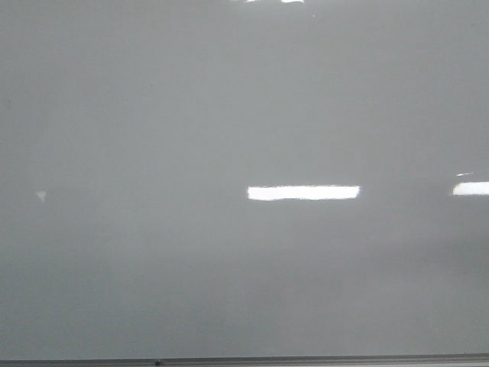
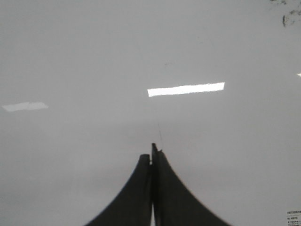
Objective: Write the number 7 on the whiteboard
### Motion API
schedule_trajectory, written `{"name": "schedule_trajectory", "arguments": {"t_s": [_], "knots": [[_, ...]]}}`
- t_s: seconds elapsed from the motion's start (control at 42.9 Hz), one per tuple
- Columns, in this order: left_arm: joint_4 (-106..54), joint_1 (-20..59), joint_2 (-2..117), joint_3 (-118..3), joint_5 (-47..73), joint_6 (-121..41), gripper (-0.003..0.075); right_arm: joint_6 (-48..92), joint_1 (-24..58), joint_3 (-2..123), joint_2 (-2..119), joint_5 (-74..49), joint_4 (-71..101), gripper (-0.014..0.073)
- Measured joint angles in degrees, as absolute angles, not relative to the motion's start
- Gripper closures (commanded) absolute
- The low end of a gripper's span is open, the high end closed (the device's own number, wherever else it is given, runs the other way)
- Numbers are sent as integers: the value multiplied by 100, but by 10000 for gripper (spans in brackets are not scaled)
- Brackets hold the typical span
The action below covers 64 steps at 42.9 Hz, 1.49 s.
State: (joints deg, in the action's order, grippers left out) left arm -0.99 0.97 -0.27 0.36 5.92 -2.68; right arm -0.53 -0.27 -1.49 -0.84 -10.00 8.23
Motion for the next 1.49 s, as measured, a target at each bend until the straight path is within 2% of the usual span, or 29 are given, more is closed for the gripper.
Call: {"name": "schedule_trajectory", "arguments": {"t_s": [1.327, 1.49], "knots": [[-85, 97, -27, 36, 592, -268, 741, -53, -27, -149, -84, -975, 823, 662], [-186, 97, -27, 13, 181, -268, 741, -53, -27, -122, -84, -697, 880, 662]]}}
